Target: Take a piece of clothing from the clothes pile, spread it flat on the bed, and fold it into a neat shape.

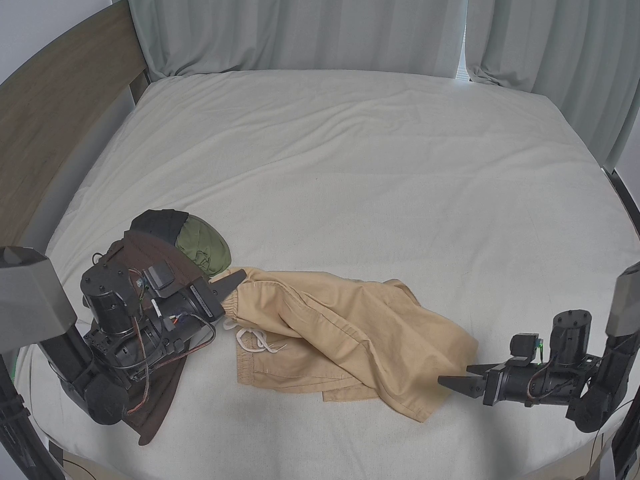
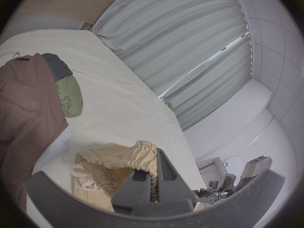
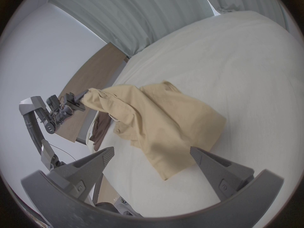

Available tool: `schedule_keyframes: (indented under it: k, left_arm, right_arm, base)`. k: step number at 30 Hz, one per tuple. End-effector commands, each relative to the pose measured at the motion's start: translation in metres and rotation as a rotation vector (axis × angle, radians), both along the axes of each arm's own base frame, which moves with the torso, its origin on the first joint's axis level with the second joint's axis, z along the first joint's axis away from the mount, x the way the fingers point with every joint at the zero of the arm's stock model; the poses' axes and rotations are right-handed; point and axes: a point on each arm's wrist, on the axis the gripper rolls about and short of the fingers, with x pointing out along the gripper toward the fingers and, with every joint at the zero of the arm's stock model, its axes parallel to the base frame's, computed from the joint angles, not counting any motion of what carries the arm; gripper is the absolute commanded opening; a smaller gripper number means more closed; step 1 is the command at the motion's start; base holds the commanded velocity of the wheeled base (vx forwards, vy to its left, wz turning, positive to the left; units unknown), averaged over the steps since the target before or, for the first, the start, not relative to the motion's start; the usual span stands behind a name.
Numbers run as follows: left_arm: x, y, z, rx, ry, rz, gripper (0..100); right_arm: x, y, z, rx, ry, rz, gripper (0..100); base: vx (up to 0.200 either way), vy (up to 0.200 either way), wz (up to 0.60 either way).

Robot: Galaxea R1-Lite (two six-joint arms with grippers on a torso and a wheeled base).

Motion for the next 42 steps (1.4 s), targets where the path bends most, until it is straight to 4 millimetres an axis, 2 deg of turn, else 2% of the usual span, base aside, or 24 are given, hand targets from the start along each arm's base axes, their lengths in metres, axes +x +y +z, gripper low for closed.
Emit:
schedule_keyframes:
  k: [1,21,31,42]
  left_arm:
    - [0.002,0.002,-0.001,0.0,0.001,0.009,0]
    - [0.003,0.002,0.0,-0.002,-0.005,0.011,0]
    - [0.003,0.003,0.001,-0.003,-0.007,0.011,0]
    - [0.003,0.003,0.002,-0.005,-0.012,0.011,0]
  right_arm:
    - [-0.004,-0.001,-0.046,-0.061,0.174,-0.016,100]
    - [-0.003,0.009,-0.057,-0.062,0.212,0.014,100]
    - [0.004,0.034,-0.058,0.008,0.221,0.053,100]
    - [0.006,0.041,-0.061,0.012,0.222,0.071,100]
  base:
    - [0.0,0.0,0.0]
    - [0.0,0.0,0.0]
    - [0.0,0.0,0.0]
    - [0.0,0.0,0.0]
